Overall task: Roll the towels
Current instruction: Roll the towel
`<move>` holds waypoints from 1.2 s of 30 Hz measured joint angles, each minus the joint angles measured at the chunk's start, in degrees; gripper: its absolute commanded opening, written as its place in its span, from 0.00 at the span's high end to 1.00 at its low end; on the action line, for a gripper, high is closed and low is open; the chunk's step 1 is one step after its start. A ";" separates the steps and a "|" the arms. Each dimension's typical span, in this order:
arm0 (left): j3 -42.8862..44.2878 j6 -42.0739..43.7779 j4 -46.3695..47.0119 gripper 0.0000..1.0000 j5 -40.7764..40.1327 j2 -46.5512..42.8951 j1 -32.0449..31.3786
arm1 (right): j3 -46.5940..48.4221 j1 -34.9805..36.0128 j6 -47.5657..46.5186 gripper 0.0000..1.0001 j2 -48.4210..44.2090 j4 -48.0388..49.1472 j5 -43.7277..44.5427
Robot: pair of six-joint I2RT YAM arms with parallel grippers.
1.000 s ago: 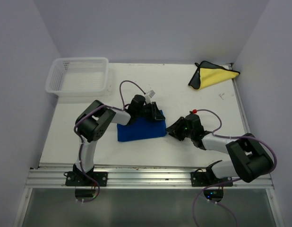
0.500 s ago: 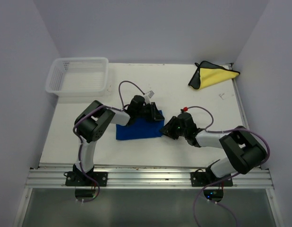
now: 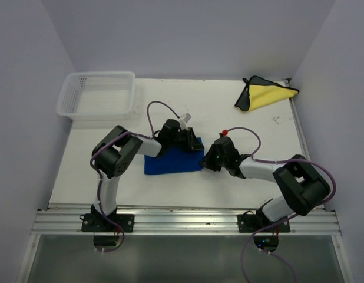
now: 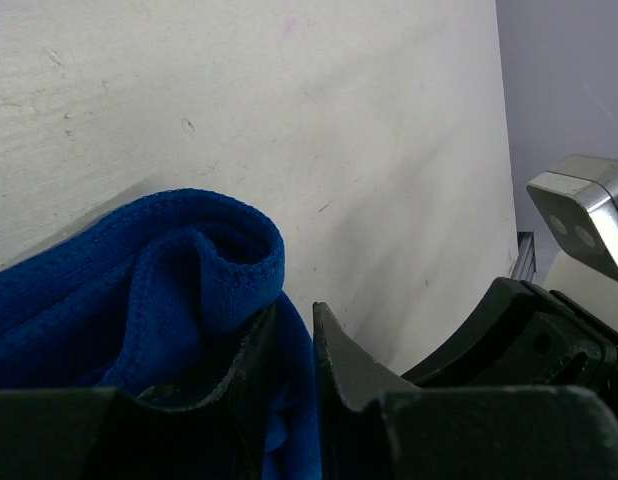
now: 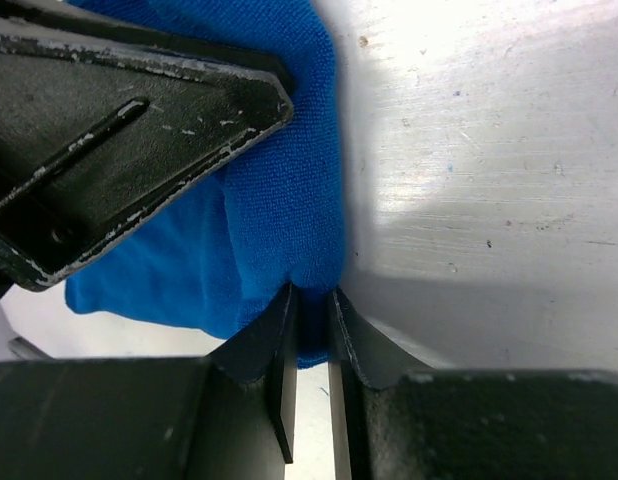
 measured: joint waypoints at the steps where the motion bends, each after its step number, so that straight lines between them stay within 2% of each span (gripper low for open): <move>1: 0.00 0.00 -0.02 0.74 0.02 0.00 0.07 | 0.28 0.17 -0.70 0.93 0.00 -0.44 0.20; 3: 0.00 0.00 -0.28 0.74 0.15 -0.09 0.37 | 0.98 0.57 -2.47 1.00 0.00 -1.46 0.72; 8: 0.02 0.96 -2.97 0.71 0.55 -1.29 1.70 | 3.04 1.22 -7.43 1.00 -0.09 -4.63 1.33; 14: 0.83 3.06 -6.78 0.73 0.55 -2.56 3.45 | 4.79 1.36 -13.05 1.00 -0.09 -7.56 0.63; 27: 0.81 5.68 -12.48 0.69 -2.23 -6.21 5.79 | 5.27 1.57 -17.51 1.00 -0.52 -9.53 -0.26; 36: 1.42 5.31 -15.80 0.69 -2.84 -7.41 7.04 | 7.54 6.27 -21.68 1.00 -2.05 -16.35 5.51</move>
